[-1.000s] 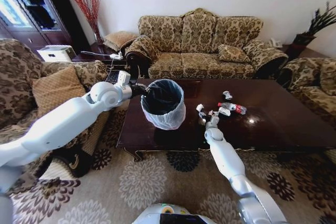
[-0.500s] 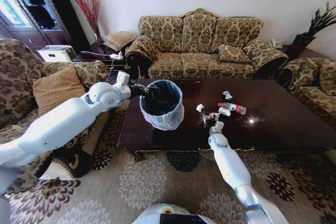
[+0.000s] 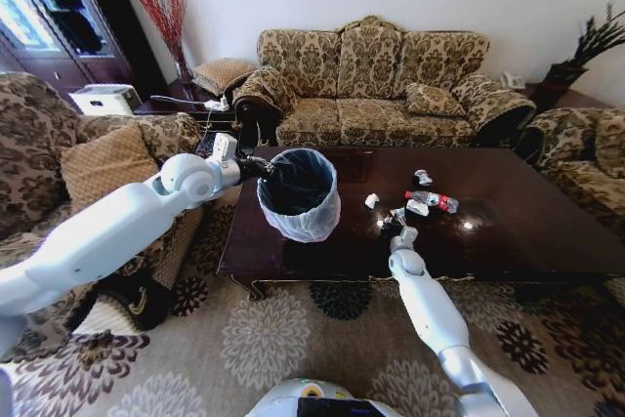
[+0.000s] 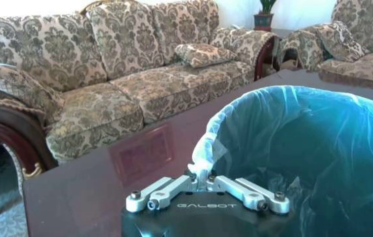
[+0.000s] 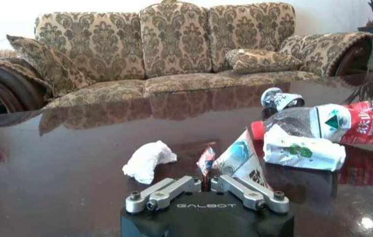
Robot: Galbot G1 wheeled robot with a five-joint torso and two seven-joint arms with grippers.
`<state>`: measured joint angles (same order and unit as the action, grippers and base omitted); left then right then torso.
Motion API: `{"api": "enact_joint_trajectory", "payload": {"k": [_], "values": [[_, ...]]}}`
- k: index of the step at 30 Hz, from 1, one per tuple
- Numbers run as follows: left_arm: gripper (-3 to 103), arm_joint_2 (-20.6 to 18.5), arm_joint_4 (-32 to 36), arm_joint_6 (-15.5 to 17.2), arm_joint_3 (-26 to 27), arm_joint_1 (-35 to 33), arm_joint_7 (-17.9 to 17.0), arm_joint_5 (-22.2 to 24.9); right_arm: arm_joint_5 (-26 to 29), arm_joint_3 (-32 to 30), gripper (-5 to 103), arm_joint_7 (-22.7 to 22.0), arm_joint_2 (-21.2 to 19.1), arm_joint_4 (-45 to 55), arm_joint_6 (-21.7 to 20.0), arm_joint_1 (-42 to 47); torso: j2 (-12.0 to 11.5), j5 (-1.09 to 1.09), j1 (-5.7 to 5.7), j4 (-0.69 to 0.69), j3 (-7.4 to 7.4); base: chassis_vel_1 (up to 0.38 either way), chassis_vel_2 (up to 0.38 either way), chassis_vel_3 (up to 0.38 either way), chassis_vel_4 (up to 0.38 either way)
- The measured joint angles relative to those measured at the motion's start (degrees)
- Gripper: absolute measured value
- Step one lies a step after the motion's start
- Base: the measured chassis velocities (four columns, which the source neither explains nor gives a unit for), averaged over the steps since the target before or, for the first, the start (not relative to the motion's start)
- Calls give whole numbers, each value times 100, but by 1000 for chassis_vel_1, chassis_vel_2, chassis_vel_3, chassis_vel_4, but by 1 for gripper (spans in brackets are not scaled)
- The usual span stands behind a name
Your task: Move to the front of the table and place the trash on the table into the trash bin.
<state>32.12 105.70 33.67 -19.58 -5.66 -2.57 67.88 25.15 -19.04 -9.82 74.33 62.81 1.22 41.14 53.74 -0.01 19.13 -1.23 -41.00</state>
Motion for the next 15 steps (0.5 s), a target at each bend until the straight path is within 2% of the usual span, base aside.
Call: {"api": "enact_joint_trajectory", "payload": {"k": [5, 15], "values": [[0, -32, 21, 0, 21, -14, 3, 0, 67, 3, 0, 4, -30, 305, -11, 74, 0, -1, 0, 0, 0, 0, 0, 0, 0], [0, -117, 44, 2, 4, -38, 11, 12, 482, -44, 0, 625, -341, 2143, -46, 456, 0, 1, 0, 2, 0, 0, 0, 0, 0]]}}
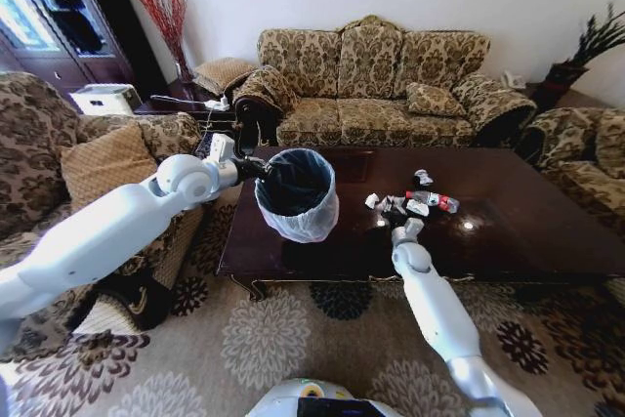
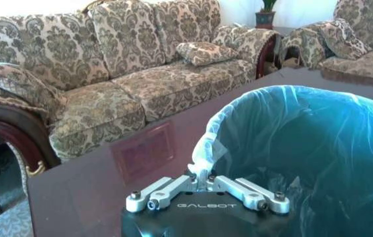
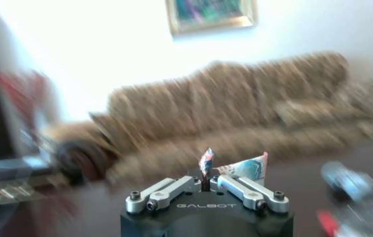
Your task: Move to the front of the table and place the trash on the table into the trash bin.
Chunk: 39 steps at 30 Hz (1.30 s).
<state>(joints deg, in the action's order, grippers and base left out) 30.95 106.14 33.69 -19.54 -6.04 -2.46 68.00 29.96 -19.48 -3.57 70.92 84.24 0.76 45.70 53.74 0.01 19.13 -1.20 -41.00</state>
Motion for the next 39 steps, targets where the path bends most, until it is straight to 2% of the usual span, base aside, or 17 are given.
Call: {"api": "enact_joint_trajectory", "payload": {"k": [2, 3, 5, 6, 8, 9, 14, 20, 24, 25, 27, 29, 31, 32, 36, 38, 39], "values": [[0, -101, -15, 4, -177, 79, 16, 155, 72, 117, 0, 233, -129, 736, 86, 62, 0, -1, 0, 0, -1, 0, 0, 0, 0], [0, -101, -15, 4, -177, 79, 16, 155, 72, 117, 0, 233, -129, 736, 86, 62, 0, -1, 0, 0, -1, 0, 0, 0, 0], [0, -174, -52, 44, -371, 230, -44, 462, 299, 309, 0, 331, -257, 1623, 2, 28, 0, 0, 0, -3, 0, 0, 0, 0, 0], [0, -174, -52, 44, -371, 230, -44, 462, 299, 309, 0, 331, -257, 1623, 2, 28, 0, 0, 0, -3, 0, 0, 0, 0, 0], [0, -226, -115, 71, -628, 443, -102, 731, 596, 473, 0, 361, -346, 2313, -192, -112, 0, 0, 0, -3, 0, 0, 0, 0, 0], [0, -251, -151, 97, -841, 648, -202, 1032, 944, 680, 0, 486, -438, 2814, -351, -316, 0, 3, -2, -2, 0, 0, 0, 0, 0], [0, -173, -166, 167, -958, 835, -429, 1430, 1391, 1207, 0, 811, -572, 3141, -340, -669, 0, 0, -2, -4, 0, 0, 0, 0, 0], [0, -2, -137, 183, -990, 885, -676, 1569, 1296, 1755, 0, 1209, -598, 3273, -319, -765, 0, -1, 0, -1, 0, 0, 0, 0, 0], [0, 72, -99, 183, -970, 871, -746, 1584, 877, 1866, 0, 1330, -611, 3206, -303, -552, 0, -1, -1, -2, 0, 0, 0, 0, 0], [0, 84, -97, 183, -963, 870, -748, 1584, 778, 1859, -3, 1380, -625, 3188, -302, -453, 0, -1, -1, -2, 0, 0, 0, 0, 0], [0, 111, -113, 184, -953, 869, -753, 1580, 641, 1824, 7, 1425, -671, 3179, -304, -244, 0, -2, -1, -1, 0, 0, 0, 0, 0], [0, 122, -124, 183, -951, 868, -753, 1575, 613, 1811, 7, 1427, -682, 3179, -308, -194, 0, -2, -1, -1, 0, 0, 0, 0, 0], [0, 152, -130, 184, -932, 845, -754, 1562, 584, 1767, 18, 1429, -694, 3178, -311, -117, 0, -2, -1, -1, 0, 0, 0, 0, 0], [0, 152, -130, 184, -932, 845, -754, 1562, 584, 1767, 18, 1429, -694, 3178, -311, -117, 0, -2, -1, -1, 0, 0, 0, 0, 0], [0, 176, -128, 184, -920, 807, -763, 1544, 440, 1662, 40, 1417, -716, 3251, -173, -85, 0, 0, -1, -3, 0, 0, 0, 0, 0], [0, 175, -128, 184, -920, 805, -765, 1543, 425, 1641, 40, 1401, -715, 3283, -157, -85, 0, 0, -1, -3, 0, 0, 0, 0, 0], [0, 166, -130, 184, -912, 798, -768, 1539, 413, 1543, 51, 1166, -684, 3432, -135, -94, 0, 0, -1, -1, 0, 0, 0, 0, 0]]}}
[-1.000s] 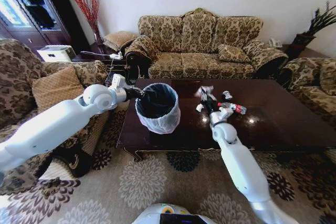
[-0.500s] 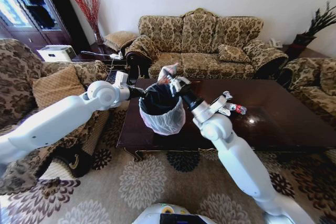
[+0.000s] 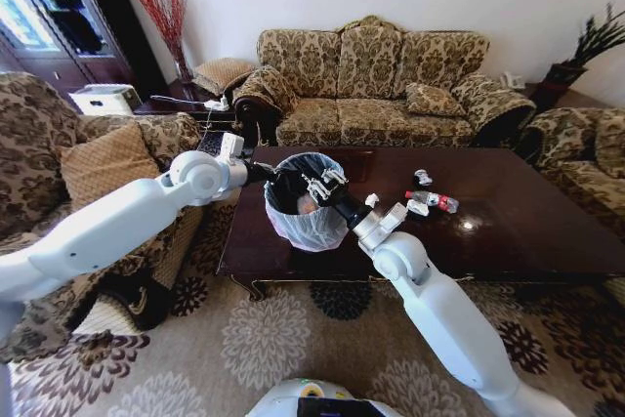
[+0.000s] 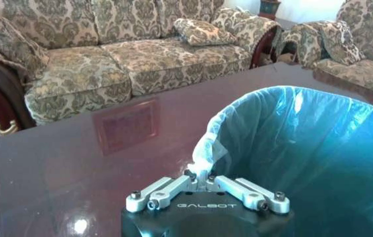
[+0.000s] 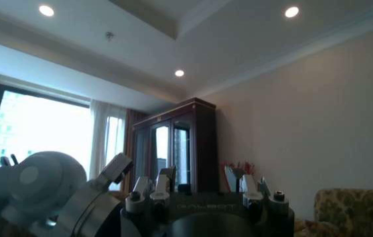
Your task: Move to the front of the table and place the trash on the table into the trash bin.
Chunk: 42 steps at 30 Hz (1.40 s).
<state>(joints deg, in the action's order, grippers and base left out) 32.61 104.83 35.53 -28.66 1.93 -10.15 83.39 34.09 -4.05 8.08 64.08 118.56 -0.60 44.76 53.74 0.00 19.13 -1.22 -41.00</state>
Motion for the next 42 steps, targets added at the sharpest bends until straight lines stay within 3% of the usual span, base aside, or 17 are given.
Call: {"api": "enact_joint_trajectory", "payload": {"k": [1, 3, 5, 6, 8, 9, 11, 12, 14, 19, 23, 31, 42], "values": [[0, 0, 0, 0, 0, 0, 0, 0, 0, 0, 51, 0, 0, 0, 0, 0, 0, 0, 0, 0, 0, 0, 0, 0, 0], [0, -55, -22, 0, 45, -62, 0, -32, 0, -199, 56, -518, 93, 85, -58, -48, 0, 0, 0, 1, 0, 0, 0, 0, 0], [0, -168, -21, 8, 197, -251, 18, -146, -392, -397, 68, -1064, 247, -455, 428, -113, 0, 1, -1, -1, 1, 0, 0, 0, 0], [0, -168, -21, 8, 197, -251, 18, -146, -392, -397, 68, -1064, 247, -455, 428, -113, 0, 1, -1, -1, 1, 0, 0, 0, 0], [0, -302, 58, 24, 402, -480, 64, -207, -904, -511, 79, -1383, 373, -1467, 969, -143, 0, 0, 1, -4, 0, 0, 0, 0, 0], [0, -338, 83, 25, 444, -530, 82, -229, -943, -517, 83, -1463, 404, -1710, 1032, -148, 0, 0, 1, -4, -1, 0, 0, 0, 0], [0, -386, 119, 26, 501, -604, 106, -265, -959, -517, 83, -1625, 459, -2067, 1034, -169, 0, -2, 2, -3, -1, 0, 0, 0, 0], [0, -457, 179, 25, 606, -723, 128, -301, -905, -520, 94, -1814, 547, -2503, 829, -232, 0, -2, 2, 0, -1, 0, 0, 0, 0], [0, -514, 243, 26, 713, -838, 137, -314, -768, -508, 97, -2008, 679, -2975, 537, -398, 0, 0, 1, 4, 0, 0, 0, 0, 0], [0, -643, 397, 23, 988, -1089, 155, -328, -586, -441, 100, -2453, 1213, -4356, -69, -1024, 0, 1, 1, -2, -1, 0, 0, 0, 0], [0, -698, 467, 22, 1233, -1279, 193, -353, -581, -467, 100, -2726, 1609, -5332, -183, -1453, 0, 0, 1, -3, -1, 0, 0, 0, 0], [0, -722, 511, 14, 1592, -1676, 280, -490, -523, -536, 100, -3005, 2019, -7150, 201, -2235, 0, 0, 1, 1, 0, 0, 0, 0, 0], [0, -704, 522, 6, 1758, -1886, 318, -566, -312, -510, 100, -2924, 2073, -7723, 224, -2415, 0, 0, 0, 0, 0, 0, 0, 0, 0]]}}
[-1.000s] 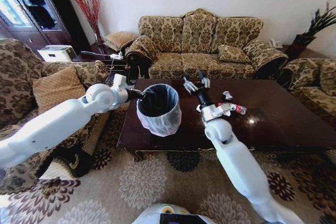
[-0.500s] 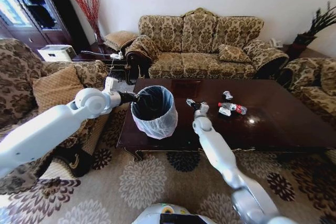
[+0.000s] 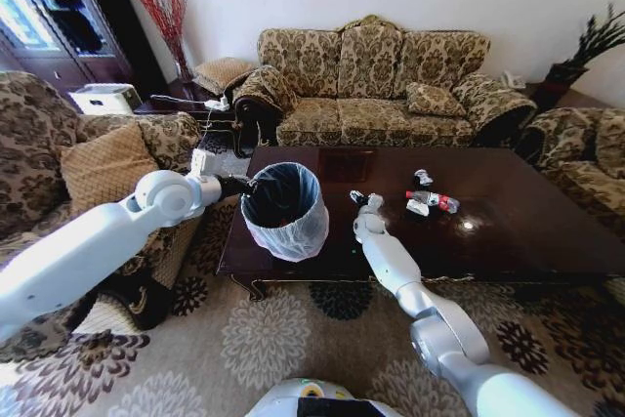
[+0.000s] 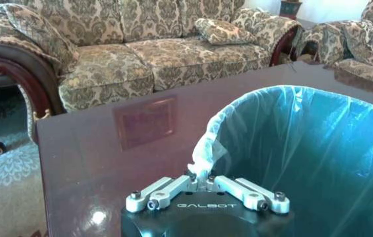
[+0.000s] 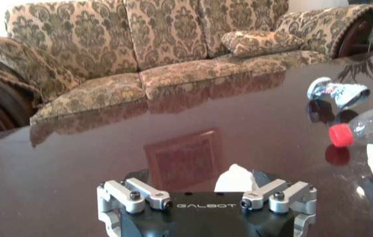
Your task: Move to the front of the table and place the trash on the table into the trash bin.
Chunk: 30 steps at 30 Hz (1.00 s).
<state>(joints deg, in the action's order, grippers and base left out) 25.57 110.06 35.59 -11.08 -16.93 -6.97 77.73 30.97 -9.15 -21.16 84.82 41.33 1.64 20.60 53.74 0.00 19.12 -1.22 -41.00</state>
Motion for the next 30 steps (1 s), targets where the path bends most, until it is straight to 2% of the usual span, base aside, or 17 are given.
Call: {"api": "enact_joint_trajectory", "payload": {"k": [4, 6, 8, 9, 11, 12, 15, 16, 18, 19, 22, 23, 26, 27, 29, 30], "values": [[0, 8, -18, -2, 7, -37, 14, -41, -13, 22, 100, 40, -13, -111, 27, -3, 0, -1, 0, 0, 0, 0, 0, 0, 0], [0, 29, -4, -3, 7, -67, 17, -56, 299, 32, 100, 165, -46, -221, -9, -51, 0, 0, 0, -1, 0, 0, 0, 0, 0], [0, 32, 16, -5, 7, -73, 18, -57, 440, 32, 91, 270, -75, -312, -12, -80, 0, 0, 0, 0, 0, 0, 0, 0, 0], [0, 32, 16, -5, 7, -73, 18, -57, 440, 32, 91, 270, -75, -312, -12, -80, 0, 0, 0, 0, 0, 0, 0, 0, 0], [0, 31, 18, -7, 7, -73, 18, -57, 498, 25, 80, 360, -108, -356, -12, -86, 0, 0, 0, 0, 0, 0, 0, 0, 0], [0, 31, 18, -7, 7, -73, 18, -57, 498, 25, 80, 360, -108, -356, -12, -86, 0, 0, 0, 0, 0, 0, 0, 0, 0], [0, 26, 19, -9, 8, -61, 17, -57, 591, 10, 64, 401, -133, -406, -14, -107, 0, -1, 0, -1, 0, 0, 0, 0, 0], [0, 26, 19, -9, 8, -61, 17, -57, 591, 10, 64, 401, -133, -406, -14, -107, 0, -1, 0, -1, 0, 0, 0, 0, 0], [0, 23, 27, -10, 11, -58, 18, -54, 608, 2, 53, 422, -154, -420, -14, -112, 0, 0, 0, -1, 0, 0, 0, 0, 0], [0, 23, 27, -10, 11, -58, 18, -54, 608, 2, 53, 422, -154, -420, -14, -112, 0, 0, 0, -1, 0, 0, 0, 0, 0], [0, 23, 35, -13, 41, -83, 16, -48, 611, -5, 42, 451, -174, -421, -14, -111, 0, -1, 0, 0, 0, 0, 0, 0, 0], [0, 23, 35, -13, 41, -83, 16, -48, 611, -5, 42, 451, -174, -421, -14, -111, 0, -1, 0, 0, 0, 0, 0, 0, 0], [0, 10, 78, -13, 106, -158, 13, -31, 613, -18, 26, 486, -184, -455, -14, -111, 0, 0, 0, 0, 0, 0, 0, 0, 0], [0, 10, 78, -13, 106, -158, 13, -31, 613, -18, 26, 486, -184, -455, -14, -111, 0, 0, 0, 0, 0, 0, 0, 0, 0], [0, -2, 89, -14, 158, -202, 12, -25, 619, -22, 15, 489, -194, -464, -14, -117, 0, 0, 0, -1, 0, 0, 0, 0, 0], [0, -2, 89, -14, 158, -202, 12, -25, 619, -22, 15, 489, -194, -464, -14, -117, 0, 0, 0, -1, 0, 0, 0, 0, 0]]}}
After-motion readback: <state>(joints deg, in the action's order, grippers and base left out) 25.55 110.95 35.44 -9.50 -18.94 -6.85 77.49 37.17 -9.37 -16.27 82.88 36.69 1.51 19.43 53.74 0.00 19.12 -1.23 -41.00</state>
